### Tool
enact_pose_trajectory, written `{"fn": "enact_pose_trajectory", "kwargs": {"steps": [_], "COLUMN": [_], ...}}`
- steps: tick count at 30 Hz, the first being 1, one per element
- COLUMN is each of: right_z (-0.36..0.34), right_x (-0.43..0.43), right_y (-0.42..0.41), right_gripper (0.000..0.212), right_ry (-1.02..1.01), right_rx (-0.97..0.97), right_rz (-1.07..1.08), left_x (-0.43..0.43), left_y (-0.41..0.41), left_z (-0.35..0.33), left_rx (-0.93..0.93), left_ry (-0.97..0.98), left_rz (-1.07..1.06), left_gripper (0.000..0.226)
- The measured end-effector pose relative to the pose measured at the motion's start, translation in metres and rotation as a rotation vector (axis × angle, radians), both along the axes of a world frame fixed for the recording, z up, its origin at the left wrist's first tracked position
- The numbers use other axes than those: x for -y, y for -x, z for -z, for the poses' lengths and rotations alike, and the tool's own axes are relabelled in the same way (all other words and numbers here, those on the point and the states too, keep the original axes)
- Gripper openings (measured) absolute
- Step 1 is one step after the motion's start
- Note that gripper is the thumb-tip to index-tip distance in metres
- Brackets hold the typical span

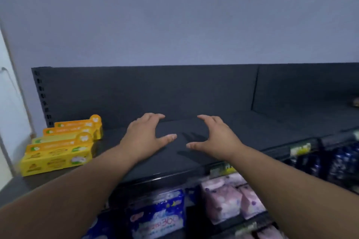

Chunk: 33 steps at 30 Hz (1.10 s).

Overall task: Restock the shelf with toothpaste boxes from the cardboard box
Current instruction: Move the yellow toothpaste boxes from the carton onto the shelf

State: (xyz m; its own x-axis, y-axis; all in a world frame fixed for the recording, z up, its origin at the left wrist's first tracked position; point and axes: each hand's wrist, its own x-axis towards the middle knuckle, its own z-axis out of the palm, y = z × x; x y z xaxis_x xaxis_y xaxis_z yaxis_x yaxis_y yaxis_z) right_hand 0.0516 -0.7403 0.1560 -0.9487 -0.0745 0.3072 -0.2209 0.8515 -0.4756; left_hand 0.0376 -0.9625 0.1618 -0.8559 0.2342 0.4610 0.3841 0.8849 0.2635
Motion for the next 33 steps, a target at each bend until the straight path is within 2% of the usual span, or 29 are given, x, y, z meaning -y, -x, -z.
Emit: {"fn": "enact_pose_trajectory", "kwargs": {"steps": [10, 16, 25, 33], "right_z": [0.018, 0.038, 0.073, 0.114], "right_x": [-0.270, -0.392, -0.499, -0.584], "right_y": [-0.154, -0.253, -0.339, -0.334], "right_gripper": [0.090, 0.089, 0.085, 0.088], "right_ry": [-0.214, -0.293, -0.248, -0.204], "right_rx": [-0.037, -0.015, 0.097, 0.248], "right_rz": [0.496, 0.780, 1.079, 1.243], "left_x": [-0.306, -0.463, -0.611, -0.705], "left_y": [-0.073, -0.145, -0.201, -0.169], "left_z": [0.031, 0.056, 0.082, 0.122], "left_rx": [-0.030, -0.023, 0.026, 0.152], "left_ry": [0.115, 0.169, 0.192, 0.230], "left_rz": [0.261, 0.417, 0.626, 0.748], "left_gripper": [0.080, 0.080, 0.081, 0.078]}}
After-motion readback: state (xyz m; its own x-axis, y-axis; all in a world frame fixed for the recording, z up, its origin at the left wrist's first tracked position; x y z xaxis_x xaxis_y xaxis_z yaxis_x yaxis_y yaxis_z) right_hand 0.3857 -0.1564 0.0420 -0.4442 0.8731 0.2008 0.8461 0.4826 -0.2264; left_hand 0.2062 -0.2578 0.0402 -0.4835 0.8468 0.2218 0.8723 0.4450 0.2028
